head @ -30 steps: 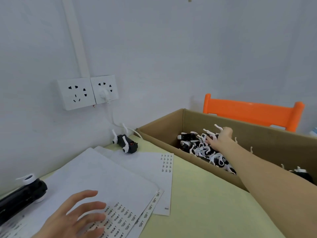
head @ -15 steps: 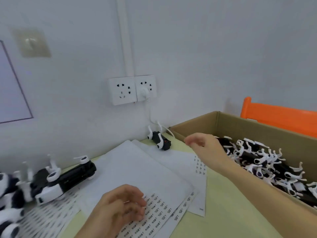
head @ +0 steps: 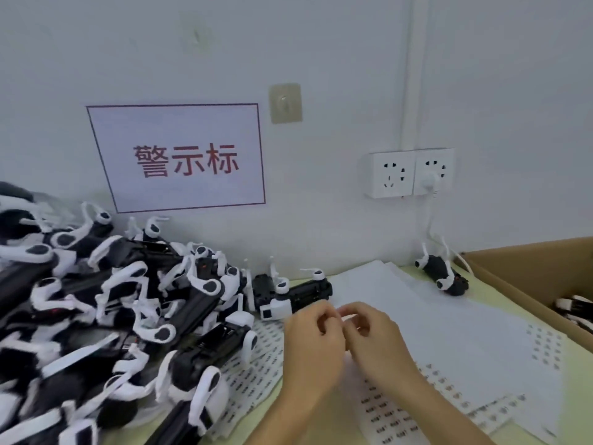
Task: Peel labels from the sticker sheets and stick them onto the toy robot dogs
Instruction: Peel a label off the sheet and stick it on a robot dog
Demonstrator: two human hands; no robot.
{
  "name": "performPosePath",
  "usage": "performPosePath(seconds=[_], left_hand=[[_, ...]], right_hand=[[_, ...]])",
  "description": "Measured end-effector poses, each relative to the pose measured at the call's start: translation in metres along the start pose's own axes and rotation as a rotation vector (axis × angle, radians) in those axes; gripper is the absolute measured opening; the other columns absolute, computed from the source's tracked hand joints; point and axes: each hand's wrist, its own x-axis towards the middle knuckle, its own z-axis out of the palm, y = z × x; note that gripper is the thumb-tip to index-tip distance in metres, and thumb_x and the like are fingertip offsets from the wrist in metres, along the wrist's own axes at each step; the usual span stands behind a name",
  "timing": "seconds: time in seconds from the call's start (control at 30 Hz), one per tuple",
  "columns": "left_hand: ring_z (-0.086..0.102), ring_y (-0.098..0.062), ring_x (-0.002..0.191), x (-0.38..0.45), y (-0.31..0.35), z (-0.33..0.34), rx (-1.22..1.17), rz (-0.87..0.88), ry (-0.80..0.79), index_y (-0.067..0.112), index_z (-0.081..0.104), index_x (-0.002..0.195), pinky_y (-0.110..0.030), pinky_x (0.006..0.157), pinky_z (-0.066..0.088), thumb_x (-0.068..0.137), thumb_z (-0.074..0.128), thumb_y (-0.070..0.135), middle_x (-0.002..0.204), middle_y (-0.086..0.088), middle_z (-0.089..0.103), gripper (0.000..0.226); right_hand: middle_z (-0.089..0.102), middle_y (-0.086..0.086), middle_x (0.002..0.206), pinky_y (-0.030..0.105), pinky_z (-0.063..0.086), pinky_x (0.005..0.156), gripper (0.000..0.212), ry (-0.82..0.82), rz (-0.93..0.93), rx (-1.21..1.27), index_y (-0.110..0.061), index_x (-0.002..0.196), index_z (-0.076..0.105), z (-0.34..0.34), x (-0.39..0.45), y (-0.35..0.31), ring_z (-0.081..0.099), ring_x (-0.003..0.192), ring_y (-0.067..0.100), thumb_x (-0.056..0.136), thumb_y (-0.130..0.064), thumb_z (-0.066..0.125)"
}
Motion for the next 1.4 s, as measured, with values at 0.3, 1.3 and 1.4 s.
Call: performPosePath(seconds=[0.3,1.3,1.4], left_hand=[[0.049,-0.007,0.081,-0.033,-0.035,-0.028,0.342,0.057,-0.152,0.027,0.052,0.090,-0.026,0.074,0.045,0.091,0.042,0.012,0.104,0.013,0.048,0.017],[0.032,0.012,0.124,-0.026,-0.040,-0.029,0.073,0.124,0.116,0.039,0.030,0.130,-0.004,0.091,0.033,0.096,0.059,0.028,0.128,0.029,0.029,0.046],[0.027,0.009,0.136,-0.026,-0.043,-0.029,0.047,0.090,0.060,0.038,0.022,0.148,-0.013,0.106,0.029,0.098,0.057,0.034,0.147,0.023,0.027,0.061]], right_hand=[[0.049,-0.015,0.109,0.010,0.042,0.079,0.040,-0.027,-0.262,-0.288,-0.032,0.121,0.052,0.034,0.047,0.007,0.051,0.099,-0.001,0.090,-0.007,0.058],[0.071,-0.014,0.096,0.019,0.052,0.078,0.019,-0.135,-0.391,-0.269,-0.041,0.100,0.069,-0.032,0.047,-0.006,0.069,0.087,0.008,0.087,-0.029,0.075],[0.071,-0.018,0.098,0.011,0.048,0.081,0.023,-0.166,-0.375,-0.269,-0.043,0.102,0.068,-0.022,0.040,-0.003,0.066,0.094,0.000,0.085,-0.029,0.076]])
